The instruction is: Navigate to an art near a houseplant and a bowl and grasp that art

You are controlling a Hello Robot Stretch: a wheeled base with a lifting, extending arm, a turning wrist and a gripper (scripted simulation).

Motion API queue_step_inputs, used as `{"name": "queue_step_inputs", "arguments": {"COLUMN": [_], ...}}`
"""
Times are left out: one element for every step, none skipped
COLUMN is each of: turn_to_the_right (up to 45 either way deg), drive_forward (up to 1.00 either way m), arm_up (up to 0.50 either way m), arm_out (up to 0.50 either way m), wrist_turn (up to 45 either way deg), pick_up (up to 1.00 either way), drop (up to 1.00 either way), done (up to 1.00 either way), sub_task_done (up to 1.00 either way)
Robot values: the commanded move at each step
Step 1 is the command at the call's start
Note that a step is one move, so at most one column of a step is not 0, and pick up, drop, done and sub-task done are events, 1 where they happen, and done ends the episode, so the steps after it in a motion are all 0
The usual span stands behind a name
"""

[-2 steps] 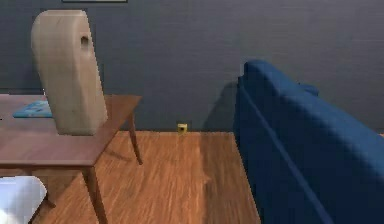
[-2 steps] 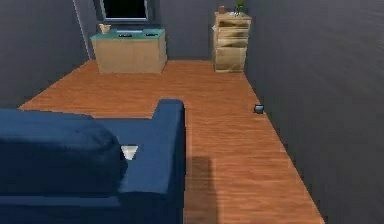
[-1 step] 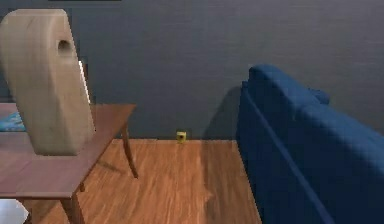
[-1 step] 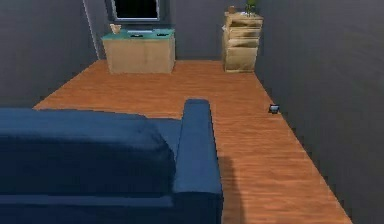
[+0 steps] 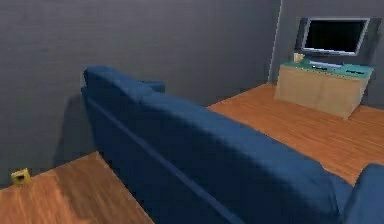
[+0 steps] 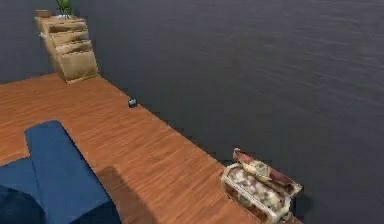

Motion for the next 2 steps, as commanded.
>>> {"name": "queue_step_inputs", "arguments": {"turn_to_the_right": [45.0,45.0], "drive_forward": [0.00,0.00], "arm_up": [0.00,0.00], "arm_out": [0.00,0.00], "wrist_turn": [0.0,0.0], "pick_up": [0.00,0.00], "drop": [0.00,0.00], "done": [0.00,0.00], "sub_task_done": [0.00,0.00]}}
